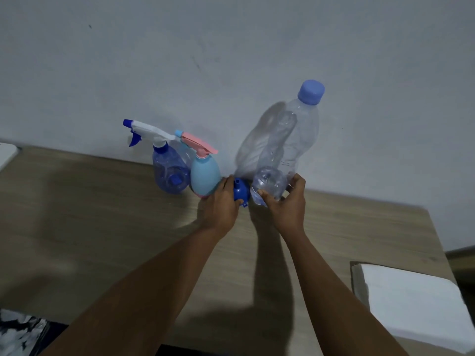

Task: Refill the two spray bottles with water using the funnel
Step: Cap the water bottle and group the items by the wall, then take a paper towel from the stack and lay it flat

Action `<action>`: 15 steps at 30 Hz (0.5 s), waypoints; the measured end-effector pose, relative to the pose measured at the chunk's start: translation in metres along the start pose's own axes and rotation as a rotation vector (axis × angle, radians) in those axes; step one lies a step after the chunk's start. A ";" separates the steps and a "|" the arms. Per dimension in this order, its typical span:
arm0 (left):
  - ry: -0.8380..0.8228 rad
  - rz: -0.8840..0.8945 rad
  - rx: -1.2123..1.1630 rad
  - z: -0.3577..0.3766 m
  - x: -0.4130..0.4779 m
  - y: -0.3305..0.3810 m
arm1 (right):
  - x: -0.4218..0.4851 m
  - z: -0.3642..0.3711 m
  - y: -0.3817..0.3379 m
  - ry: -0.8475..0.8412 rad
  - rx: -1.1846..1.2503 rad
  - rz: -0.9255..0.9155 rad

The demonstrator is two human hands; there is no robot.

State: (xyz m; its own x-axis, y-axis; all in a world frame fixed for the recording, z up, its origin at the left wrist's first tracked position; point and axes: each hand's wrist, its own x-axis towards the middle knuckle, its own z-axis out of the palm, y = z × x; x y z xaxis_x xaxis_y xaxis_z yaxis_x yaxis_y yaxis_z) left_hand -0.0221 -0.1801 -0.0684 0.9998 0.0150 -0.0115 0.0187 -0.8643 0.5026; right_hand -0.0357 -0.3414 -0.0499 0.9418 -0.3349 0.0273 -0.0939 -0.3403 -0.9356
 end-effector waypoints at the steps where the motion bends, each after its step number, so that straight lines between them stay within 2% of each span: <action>1: -0.011 -0.009 0.008 0.001 0.002 0.001 | 0.001 0.001 0.000 0.008 0.005 -0.004; 10: -0.034 -0.016 0.002 -0.002 0.000 0.002 | -0.009 -0.003 -0.005 -0.019 0.112 0.002; 15: 0.133 0.034 -0.291 -0.028 -0.057 0.026 | -0.045 -0.036 -0.009 0.012 0.071 0.045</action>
State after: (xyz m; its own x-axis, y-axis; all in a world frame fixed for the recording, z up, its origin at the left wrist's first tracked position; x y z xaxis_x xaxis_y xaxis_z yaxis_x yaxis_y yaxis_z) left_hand -0.0785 -0.1892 -0.0309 0.9910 0.0712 0.1130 -0.0337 -0.6856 0.7272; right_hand -0.0887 -0.3553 -0.0294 0.9333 -0.3589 -0.0120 -0.1128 -0.2615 -0.9586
